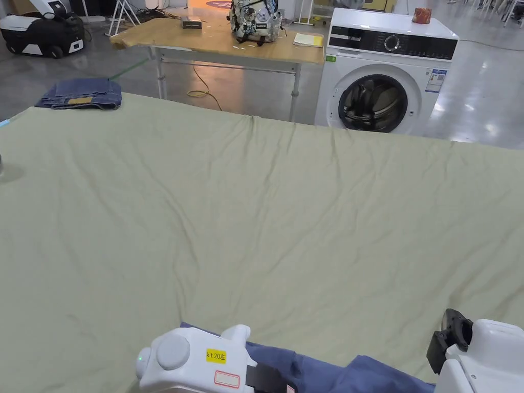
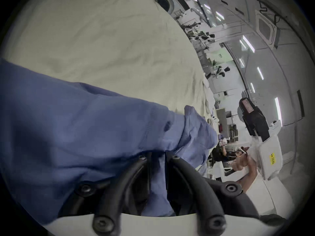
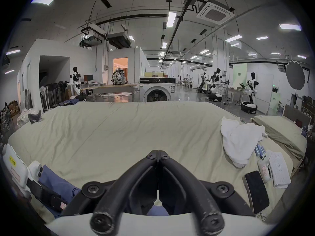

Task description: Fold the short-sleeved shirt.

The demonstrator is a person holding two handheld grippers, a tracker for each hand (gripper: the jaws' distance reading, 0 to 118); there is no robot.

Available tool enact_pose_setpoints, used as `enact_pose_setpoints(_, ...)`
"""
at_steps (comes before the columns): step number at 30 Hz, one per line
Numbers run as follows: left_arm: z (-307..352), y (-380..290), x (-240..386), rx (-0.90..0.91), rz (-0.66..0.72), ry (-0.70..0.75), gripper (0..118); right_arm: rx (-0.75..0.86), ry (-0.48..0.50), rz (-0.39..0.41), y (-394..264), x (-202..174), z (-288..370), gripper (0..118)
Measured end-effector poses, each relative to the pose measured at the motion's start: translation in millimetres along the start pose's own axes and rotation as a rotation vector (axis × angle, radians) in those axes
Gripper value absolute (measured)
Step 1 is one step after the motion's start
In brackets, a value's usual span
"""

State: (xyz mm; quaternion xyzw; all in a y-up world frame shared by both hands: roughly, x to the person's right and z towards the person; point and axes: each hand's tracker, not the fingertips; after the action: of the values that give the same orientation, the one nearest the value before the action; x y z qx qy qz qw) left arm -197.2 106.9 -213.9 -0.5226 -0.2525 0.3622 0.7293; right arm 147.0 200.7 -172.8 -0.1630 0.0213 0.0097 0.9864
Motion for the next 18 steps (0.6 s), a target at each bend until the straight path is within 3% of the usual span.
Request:
enact_pose_setpoints(11,-13.9,-2.2,6.9,0.030,-0.043,0.056,8,0.008,-0.008,0.008,2.0,2.4,3.3,0)
enact_pose_setpoints(18,72.3,13.8,29.0,0.113,-0.088,-0.009,8,0.032,0.006,0.016,8.5,-2.9,7.3,0)
